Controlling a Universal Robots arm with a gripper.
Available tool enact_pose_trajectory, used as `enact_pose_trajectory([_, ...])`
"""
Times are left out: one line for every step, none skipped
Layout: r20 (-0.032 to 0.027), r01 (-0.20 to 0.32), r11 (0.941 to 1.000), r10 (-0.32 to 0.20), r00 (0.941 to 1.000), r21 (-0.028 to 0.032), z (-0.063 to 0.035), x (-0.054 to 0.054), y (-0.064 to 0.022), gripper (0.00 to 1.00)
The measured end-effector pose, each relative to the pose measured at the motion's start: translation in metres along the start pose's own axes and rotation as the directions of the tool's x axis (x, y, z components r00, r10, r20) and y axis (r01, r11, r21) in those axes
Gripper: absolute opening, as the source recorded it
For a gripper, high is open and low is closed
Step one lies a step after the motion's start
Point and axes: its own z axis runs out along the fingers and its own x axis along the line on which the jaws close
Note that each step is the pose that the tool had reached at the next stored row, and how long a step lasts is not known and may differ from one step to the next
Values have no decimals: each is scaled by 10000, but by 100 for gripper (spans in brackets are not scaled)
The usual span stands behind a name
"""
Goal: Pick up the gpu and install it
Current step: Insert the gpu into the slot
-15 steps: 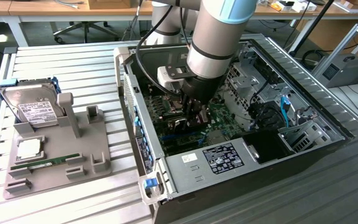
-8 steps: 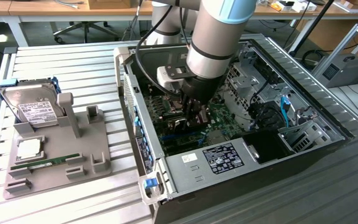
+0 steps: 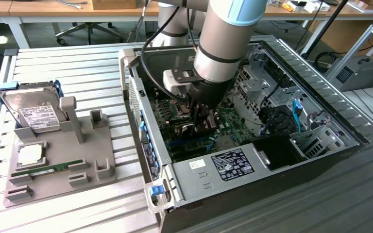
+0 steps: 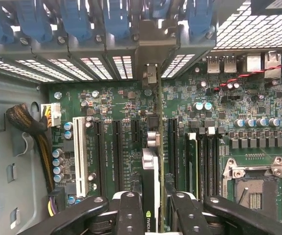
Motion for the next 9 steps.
enact_pose_trajectory([63, 2, 10000, -2, 10000, -2, 1, -1, 0, 27])
enact_pose_trajectory([59, 2, 10000, -2, 10000, -4, 10, 1, 0, 27])
enact_pose_trajectory([58, 2, 10000, -2, 10000, -4, 17, 1, 0, 27])
enact_pose_trajectory([62, 1, 10000, -1, 10000, -3, 20, 0, -1, 27])
enact_pose_trajectory([61, 2, 10000, -2, 10000, -3, 20, 0, -1, 27])
enact_pose_trajectory([62, 2, 10000, -2, 10000, -3, 20, 0, -1, 27])
enact_pose_trajectory([62, 2, 10000, -2, 10000, -3, 20, 0, -1, 27])
enact_pose_trajectory([61, 2, 10000, -2, 10000, -2, 20, 0, -1, 27])
enact_pose_trajectory([62, 1, 10000, -1, 10000, -3, 20, 0, -1, 27])
